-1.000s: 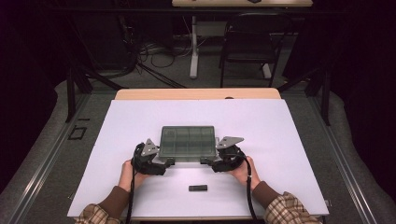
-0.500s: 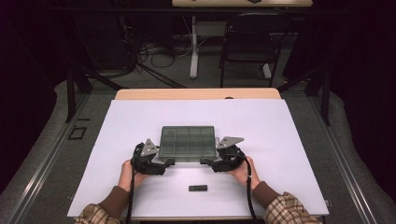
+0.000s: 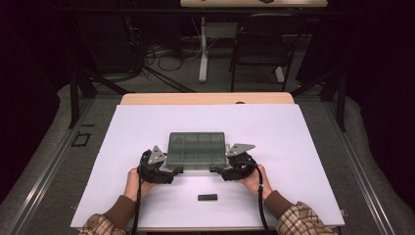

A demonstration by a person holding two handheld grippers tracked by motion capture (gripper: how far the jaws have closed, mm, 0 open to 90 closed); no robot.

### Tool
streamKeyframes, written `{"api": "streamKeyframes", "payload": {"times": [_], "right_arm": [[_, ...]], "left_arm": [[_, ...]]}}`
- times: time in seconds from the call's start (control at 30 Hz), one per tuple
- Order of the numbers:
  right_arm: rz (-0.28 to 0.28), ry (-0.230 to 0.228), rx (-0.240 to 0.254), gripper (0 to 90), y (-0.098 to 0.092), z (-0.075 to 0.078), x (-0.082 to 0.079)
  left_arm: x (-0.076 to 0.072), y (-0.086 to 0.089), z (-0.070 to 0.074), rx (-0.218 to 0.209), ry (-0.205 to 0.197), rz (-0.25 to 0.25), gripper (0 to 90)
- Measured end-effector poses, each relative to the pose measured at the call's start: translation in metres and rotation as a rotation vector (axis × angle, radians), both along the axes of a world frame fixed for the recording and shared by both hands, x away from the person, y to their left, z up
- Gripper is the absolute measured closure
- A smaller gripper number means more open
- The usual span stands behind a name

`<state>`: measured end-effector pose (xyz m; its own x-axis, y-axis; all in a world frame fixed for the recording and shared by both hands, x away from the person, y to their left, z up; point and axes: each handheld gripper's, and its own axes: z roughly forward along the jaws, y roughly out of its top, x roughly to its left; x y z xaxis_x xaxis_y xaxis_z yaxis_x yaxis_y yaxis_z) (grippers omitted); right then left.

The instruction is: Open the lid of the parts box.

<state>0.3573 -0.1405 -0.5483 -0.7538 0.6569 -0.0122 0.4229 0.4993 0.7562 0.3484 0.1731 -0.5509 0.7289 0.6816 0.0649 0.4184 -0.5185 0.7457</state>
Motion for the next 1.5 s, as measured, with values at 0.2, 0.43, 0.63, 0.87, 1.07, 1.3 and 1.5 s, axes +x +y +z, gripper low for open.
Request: {"api": "streamKeyframes", "payload": {"times": [0.2, 0.43, 0.63, 0.87, 1.07, 1.3, 1.5], "right_arm": [[-0.001, 0.014, 0.021, 32.5, -0.002, -0.0002, 0.0007], [-0.005, -0.002, -0.014, 31.0, 0.0017, -0.0006, -0.0008], [-0.007, -0.003, -0.006, 34.1, 0.0017, 0.0003, -0.0019], [-0.005, 0.001, 0.009, 34.6, 0.0001, -0.0004, -0.0011], [-0.004, 0.006, 0.025, 35.4, -0.0017, -0.0005, 0.0], [-0.008, 0.017, 0.049, 39.0, -0.0041, 0.0004, -0.0004], [-0.01, 0.012, 0.052, 41.5, -0.005, 0.0011, -0.0007]], "left_arm": [[0.0003, -0.0011, -0.0007, 0.007, 0.008, -0.003, 20.7], [0.0002, 0.0012, -0.0004, -0.002, 0.003, -0.002, 23.5], [0.0001, 0.003, -0.0005, -0.016, 0.004, -0.003, 25.8], [-0.0006, 0.0022, 0.0004, -0.009, -0.008, -0.002, 25.7], [-0.0008, 0.0022, 0.0004, -0.006, -0.012, -0.001, 26.3], [-0.0012, 0.0039, 0.0015, -0.017, -0.014, -0.001, 28.3], [-0.0016, 0.0044, 0.0022, -0.023, -0.018, 0.002, 28.7]]}}
